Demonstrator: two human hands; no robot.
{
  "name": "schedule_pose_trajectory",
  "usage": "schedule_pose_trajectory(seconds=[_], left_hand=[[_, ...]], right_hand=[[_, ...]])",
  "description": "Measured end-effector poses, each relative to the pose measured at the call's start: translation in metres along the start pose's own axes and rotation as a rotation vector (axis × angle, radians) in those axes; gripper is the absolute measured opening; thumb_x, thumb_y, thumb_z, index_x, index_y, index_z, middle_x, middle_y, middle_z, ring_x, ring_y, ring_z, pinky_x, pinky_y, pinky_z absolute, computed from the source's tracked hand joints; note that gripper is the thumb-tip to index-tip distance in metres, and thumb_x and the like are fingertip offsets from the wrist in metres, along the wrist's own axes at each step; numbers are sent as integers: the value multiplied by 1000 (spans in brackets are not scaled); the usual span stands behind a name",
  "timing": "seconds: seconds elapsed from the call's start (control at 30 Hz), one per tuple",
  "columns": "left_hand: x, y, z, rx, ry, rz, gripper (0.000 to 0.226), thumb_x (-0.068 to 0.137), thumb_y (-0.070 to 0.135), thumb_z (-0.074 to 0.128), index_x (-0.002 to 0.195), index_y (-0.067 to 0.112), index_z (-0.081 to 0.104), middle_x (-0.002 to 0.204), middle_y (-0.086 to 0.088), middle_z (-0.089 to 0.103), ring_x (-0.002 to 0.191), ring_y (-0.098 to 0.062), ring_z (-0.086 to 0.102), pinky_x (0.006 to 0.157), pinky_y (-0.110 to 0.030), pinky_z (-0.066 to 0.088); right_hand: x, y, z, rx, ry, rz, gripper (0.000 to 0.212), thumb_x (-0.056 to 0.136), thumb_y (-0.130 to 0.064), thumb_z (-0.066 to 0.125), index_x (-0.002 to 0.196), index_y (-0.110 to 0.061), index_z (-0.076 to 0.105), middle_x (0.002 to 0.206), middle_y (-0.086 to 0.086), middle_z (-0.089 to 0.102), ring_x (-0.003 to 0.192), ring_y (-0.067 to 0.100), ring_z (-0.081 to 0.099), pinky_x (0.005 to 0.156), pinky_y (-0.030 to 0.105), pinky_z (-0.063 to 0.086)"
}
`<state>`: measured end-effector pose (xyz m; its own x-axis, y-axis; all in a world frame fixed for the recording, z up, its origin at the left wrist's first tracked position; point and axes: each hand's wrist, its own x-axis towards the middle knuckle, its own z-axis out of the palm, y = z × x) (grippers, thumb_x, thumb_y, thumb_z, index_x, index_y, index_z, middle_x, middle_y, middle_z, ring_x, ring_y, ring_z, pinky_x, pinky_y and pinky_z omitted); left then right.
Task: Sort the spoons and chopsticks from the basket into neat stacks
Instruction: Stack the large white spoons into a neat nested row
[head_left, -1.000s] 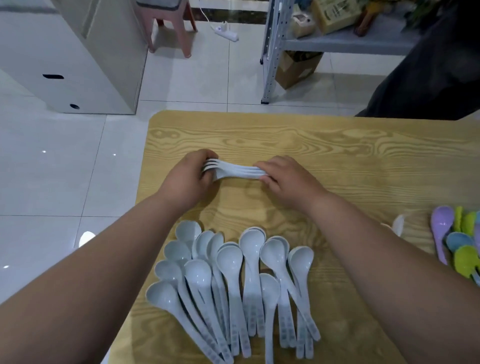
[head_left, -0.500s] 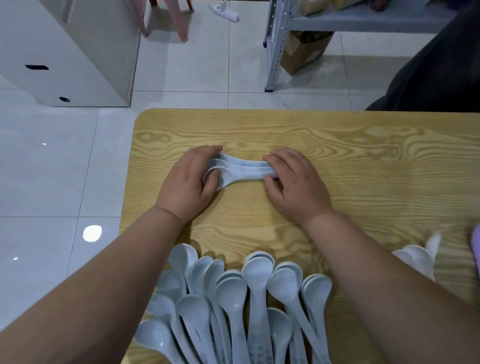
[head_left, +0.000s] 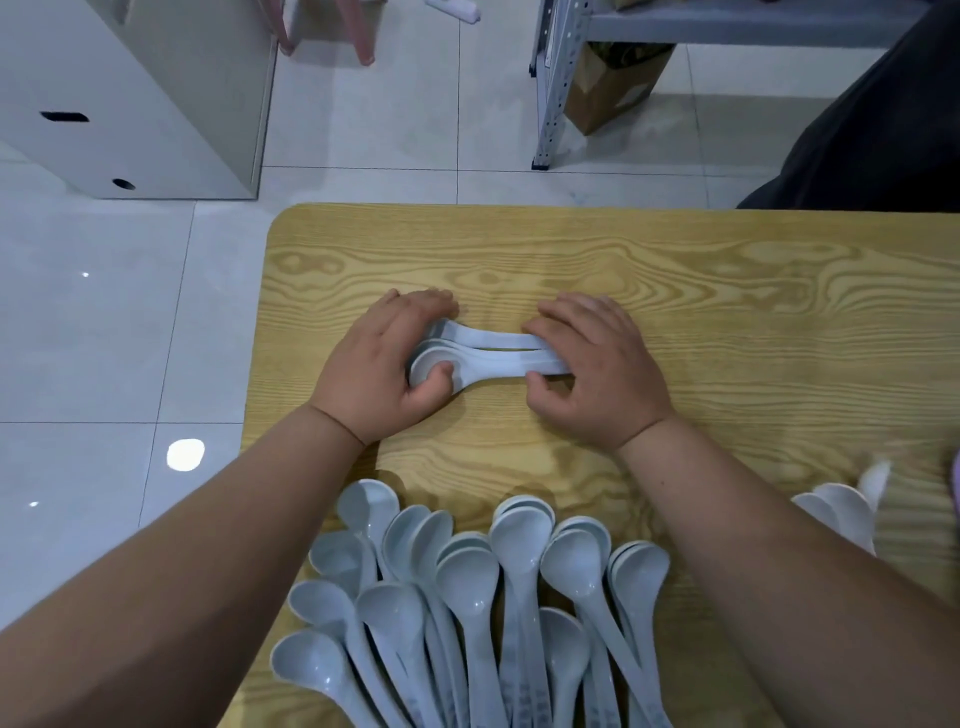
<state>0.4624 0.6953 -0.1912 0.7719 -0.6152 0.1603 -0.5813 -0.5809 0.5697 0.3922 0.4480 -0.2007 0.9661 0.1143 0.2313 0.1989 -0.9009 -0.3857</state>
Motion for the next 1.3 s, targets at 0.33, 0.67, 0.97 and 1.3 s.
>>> schedule_pose_trajectory(seconds=[0.33,0.67,0.97,1.3], left_hand=[[-1,-1,1,7,51,21,59,84,41,54,131,6,61,139,-10,56,130,-24,50,110,-31,38],[-5,15,-16,-66,32,-169,61,84,42,52,139,16,52,143,-3,51,135,-21,43,113,-29,31],[-67,113,-22,-117,-73,-117,40,85,34,54,121,16,61,107,6,61,100,-9,53,90,-24,42],[-81,157,18,177,-233,0,45,78,36,73,117,14,69,103,-10,64,96,-37,57,87,-45,50]], right_hand=[[0,2,3,0,-17,24,53,79,-42,62,124,-15,70,126,4,66,127,28,55,110,48,39],[4,-6,-27,-4,-341,101,71,84,-58,40,144,-22,51,148,-1,49,142,23,37,120,41,25],[-81,-61,-92,193,-125,259,34,91,-20,64,124,-15,67,123,2,63,116,21,57,95,27,42],[-223,-110,-102,194,-448,764,82,87,-58,66,152,-27,27,145,-2,38,132,16,41,93,26,40]])
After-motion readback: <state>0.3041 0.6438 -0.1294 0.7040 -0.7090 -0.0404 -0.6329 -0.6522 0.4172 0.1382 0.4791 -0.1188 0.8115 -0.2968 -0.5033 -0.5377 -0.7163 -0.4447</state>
